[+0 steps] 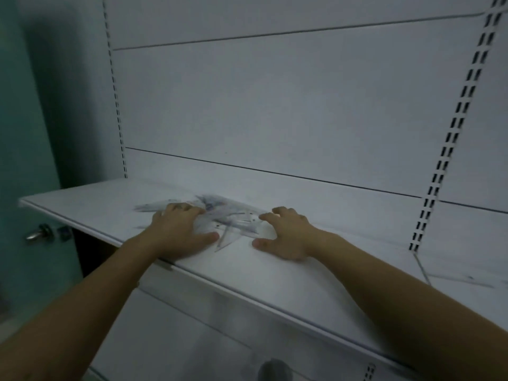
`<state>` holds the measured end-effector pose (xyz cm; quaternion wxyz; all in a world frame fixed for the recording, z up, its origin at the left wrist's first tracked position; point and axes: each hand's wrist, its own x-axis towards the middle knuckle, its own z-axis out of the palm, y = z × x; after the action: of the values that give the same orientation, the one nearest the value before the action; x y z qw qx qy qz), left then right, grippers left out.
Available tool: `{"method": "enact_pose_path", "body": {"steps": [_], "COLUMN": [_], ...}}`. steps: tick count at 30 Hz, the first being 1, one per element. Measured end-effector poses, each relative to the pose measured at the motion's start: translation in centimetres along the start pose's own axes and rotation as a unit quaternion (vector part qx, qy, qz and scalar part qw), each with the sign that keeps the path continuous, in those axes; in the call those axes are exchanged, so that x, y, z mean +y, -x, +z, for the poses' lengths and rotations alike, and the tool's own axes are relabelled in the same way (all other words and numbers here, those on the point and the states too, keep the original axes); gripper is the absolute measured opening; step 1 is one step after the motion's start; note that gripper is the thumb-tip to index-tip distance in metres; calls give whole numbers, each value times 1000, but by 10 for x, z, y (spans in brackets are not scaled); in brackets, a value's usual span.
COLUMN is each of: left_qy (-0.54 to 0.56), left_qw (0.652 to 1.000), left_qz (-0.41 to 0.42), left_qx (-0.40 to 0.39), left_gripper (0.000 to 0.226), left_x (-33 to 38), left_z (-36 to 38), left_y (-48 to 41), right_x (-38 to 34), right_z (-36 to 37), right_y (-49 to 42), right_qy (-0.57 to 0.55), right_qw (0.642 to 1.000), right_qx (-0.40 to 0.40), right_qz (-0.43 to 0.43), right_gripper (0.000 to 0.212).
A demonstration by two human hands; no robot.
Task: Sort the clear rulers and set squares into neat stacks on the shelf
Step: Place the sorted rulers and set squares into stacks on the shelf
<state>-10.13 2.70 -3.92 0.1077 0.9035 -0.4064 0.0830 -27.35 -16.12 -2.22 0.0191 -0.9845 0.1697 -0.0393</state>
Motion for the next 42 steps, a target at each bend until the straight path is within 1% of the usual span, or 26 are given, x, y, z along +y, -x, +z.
{"method": "enact_pose_path", "body": {"steps": [2, 4, 7, 9, 11, 14, 18, 20, 22, 24, 26, 29, 32, 33, 35, 38, 42], "left_qy": [-10, 19, 63, 82, 92, 99, 106, 103, 96, 81, 100, 151, 165, 169, 181, 210, 258], "left_qw": [1000, 1000, 998, 996, 993, 991, 989, 989, 990, 991, 987, 976, 970, 968, 966, 959, 943], "left_qz": [-6, -13, -14, -8, -5, -9, -7, -8, -9, -6, 6, 26, 46, 49, 51, 85, 160], "left_qx": [-13, -19, 5, 40, 70, 91, 102, 102, 102, 109, 128, 154, 171, 177, 180, 171, 140], "left_gripper": [83, 80, 74, 61, 49, 43, 38, 37, 37, 38, 38, 39, 41, 41, 44, 49, 48], "left_x": [-6, -7, -10, -12, -12, -10, -10, -9, -9, -10, -12, -9, -6, -5, -1, 24, 87], "left_z": [6, 13, 20, 22, 23, 21, 20, 20, 19, 20, 21, 21, 16, 14, 10, 8, 5], "left_y": [-6, -9, -11, -9, -6, -4, -4, -4, -5, -3, -2, 0, 2, 2, 2, -3, -13], "right_x": [-10, -15, -19, -20, -21, -19, -22, -21, -17, -14, -13, -17, -14, -10, 5, 38, 86], "right_z": [9, 12, 13, 18, 23, 24, 23, 24, 22, 22, 19, 7, -10, -17, -29, -41, -45], "right_y": [-13, -26, -42, -46, -44, -38, -35, -35, -33, -32, -31, -28, -21, -18, -7, 21, 71], "right_qy": [-24, -35, -43, -83, -117, -148, -198, -225, -247, -256, -270, -308, -389, -400, -387, -376, -403], "right_qw": [1000, 999, 998, 996, 993, 988, 978, 971, 964, 958, 950, 936, 903, 897, 902, 903, 875], "right_qx": [-18, -34, -46, -29, 4, 46, 70, 77, 95, 130, 157, 169, 177, 180, 177, 184, 210], "right_qz": [2, 6, -5, -20, -29, -19, -5, 3, 5, 4, 13, 27, 49, 58, 74, 101, 169], "right_gripper": [79, 78, 75, 68, 62, 52, 44, 44, 40, 27, 17, 13, 9, 10, 13, 14, 12]}}
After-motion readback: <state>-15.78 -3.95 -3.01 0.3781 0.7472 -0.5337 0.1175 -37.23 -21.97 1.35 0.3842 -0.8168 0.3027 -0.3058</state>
